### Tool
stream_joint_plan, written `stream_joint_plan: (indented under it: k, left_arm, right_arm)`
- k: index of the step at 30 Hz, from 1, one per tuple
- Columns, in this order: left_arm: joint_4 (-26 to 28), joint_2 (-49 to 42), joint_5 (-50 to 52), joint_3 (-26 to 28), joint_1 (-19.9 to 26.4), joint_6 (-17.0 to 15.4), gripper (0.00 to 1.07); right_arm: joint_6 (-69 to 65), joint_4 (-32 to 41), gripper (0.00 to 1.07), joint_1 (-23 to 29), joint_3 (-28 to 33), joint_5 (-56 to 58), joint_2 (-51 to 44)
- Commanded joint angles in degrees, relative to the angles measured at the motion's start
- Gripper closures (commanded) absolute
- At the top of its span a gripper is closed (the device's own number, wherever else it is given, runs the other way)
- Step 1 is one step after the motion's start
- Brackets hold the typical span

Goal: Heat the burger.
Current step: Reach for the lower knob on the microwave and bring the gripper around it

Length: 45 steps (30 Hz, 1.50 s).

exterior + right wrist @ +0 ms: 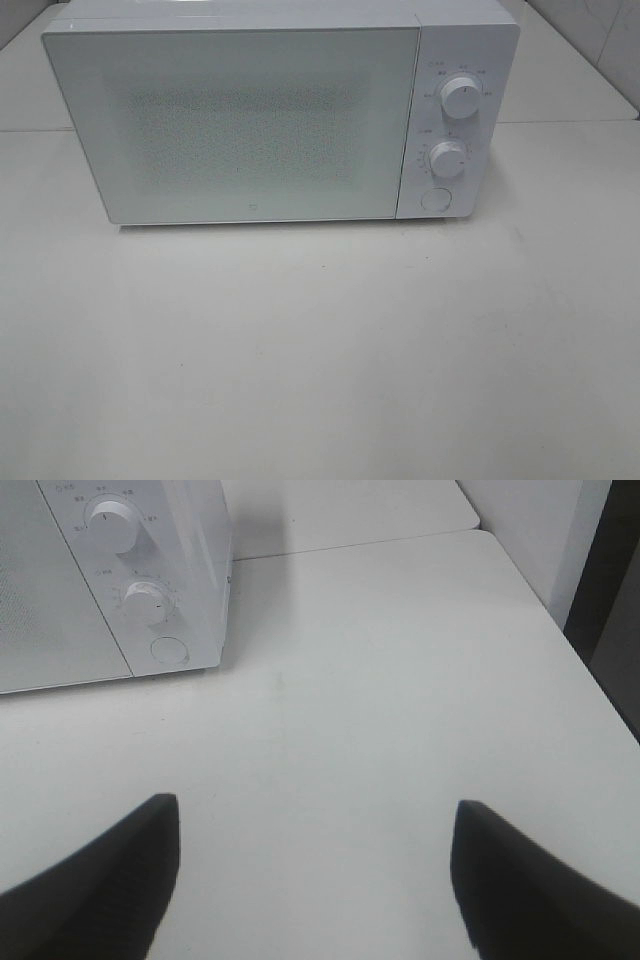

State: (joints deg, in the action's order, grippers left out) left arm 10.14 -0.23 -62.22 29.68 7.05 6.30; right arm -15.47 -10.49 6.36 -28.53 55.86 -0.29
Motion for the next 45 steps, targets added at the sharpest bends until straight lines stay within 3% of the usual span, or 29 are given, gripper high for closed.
stream_joint_plan:
  k: [1,39,45]
  left_arm:
    - [0.2,-1.3,0.7,0.0,0.1,-0.1,0.09]
    - [0.2,-1.1,0.7,0.0,0.1,-0.1,0.09]
    - [0.2,-1.1,0.7,0.0,0.1,-0.1,0.09]
  right_arm:
    - [-0.5,0.2,0.34,-0.3,0.1,-0.1,-1.4]
    - [-0.2,0.0,0.34,-0.3,0.1,-0.2,-1.4]
    - [1.5,-0.3,0.3,-0.3,-2.1,-1.1,-0.6]
